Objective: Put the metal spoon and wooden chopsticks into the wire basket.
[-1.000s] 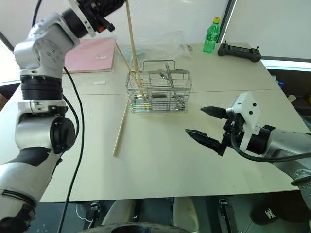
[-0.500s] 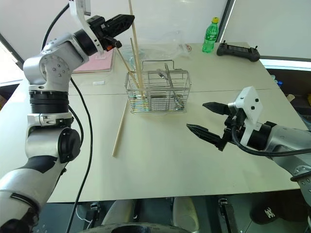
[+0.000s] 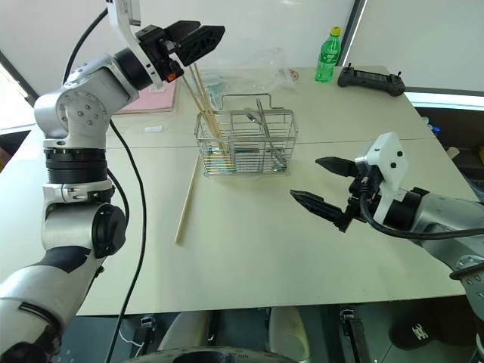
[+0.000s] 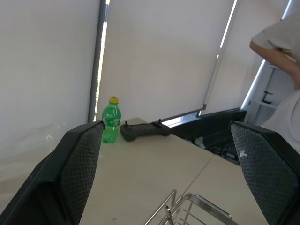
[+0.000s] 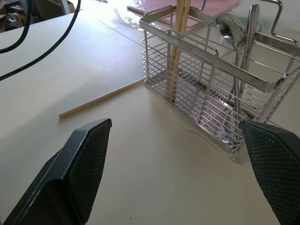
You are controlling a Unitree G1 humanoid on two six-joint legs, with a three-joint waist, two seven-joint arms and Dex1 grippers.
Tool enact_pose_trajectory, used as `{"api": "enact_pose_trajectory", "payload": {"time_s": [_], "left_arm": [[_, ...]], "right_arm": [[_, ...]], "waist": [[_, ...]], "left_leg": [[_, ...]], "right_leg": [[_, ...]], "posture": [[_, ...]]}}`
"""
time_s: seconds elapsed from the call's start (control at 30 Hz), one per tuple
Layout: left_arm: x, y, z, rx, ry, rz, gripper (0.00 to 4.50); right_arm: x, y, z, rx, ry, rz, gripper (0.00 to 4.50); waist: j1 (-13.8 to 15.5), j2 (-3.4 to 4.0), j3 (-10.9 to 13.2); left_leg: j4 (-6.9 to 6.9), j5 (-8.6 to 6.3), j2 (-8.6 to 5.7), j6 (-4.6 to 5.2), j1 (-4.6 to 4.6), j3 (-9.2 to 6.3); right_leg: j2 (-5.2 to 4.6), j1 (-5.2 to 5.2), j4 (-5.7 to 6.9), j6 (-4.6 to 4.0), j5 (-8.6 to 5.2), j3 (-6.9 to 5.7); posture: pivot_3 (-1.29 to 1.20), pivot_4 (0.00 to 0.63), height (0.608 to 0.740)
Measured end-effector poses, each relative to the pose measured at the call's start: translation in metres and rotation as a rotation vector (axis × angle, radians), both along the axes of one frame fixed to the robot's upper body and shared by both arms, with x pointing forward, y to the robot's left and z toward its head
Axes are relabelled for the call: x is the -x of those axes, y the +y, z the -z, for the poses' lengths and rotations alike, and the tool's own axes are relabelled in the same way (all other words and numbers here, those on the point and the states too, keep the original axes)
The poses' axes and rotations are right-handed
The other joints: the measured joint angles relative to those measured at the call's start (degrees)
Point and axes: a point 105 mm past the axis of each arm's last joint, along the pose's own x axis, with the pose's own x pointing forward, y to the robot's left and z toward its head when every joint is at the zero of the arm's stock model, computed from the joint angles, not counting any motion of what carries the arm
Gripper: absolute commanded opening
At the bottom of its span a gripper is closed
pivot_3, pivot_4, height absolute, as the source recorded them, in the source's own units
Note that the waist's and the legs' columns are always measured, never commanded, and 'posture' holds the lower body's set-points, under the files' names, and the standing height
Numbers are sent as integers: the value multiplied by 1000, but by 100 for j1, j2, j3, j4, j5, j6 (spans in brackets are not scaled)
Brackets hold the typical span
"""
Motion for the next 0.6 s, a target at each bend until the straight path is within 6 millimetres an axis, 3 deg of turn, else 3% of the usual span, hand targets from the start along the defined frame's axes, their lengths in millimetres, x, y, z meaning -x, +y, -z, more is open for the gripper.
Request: {"api": "enact_pose_trajectory", "payload": {"time_s": [0.17,0.3,0.5,0.6], "left_arm": [[6,32,-17,-84,-12,-55,4456],[5,67,-23,-168,78,-167,4456],[2,115,12,-336,347,-366,4456],[-2,129,34,-366,490,-457,4456]], "right_arm": [[4,0,5,4,27,-22,4500],[17,1,13,17,79,-85,4500],[28,6,19,15,106,-129,4500],[26,7,21,8,103,-123,4500]], "waist": [[-13,1,1],[-4,1,0],[-2,-2,2],[4,-4,2]], "left_leg": [[-8,0,1,0,0,1],[-7,0,0,0,3,0],[-3,0,2,0,3,-2],[-3,-1,3,0,3,-5]], "right_leg": [[2,-4,0,1,-2,0],[2,0,0,21,-14,0],[1,0,1,22,-16,0],[1,0,1,22,-16,0]], "posture": [[0,150,728],[0,150,728],[0,150,728],[0,150,728]]}}
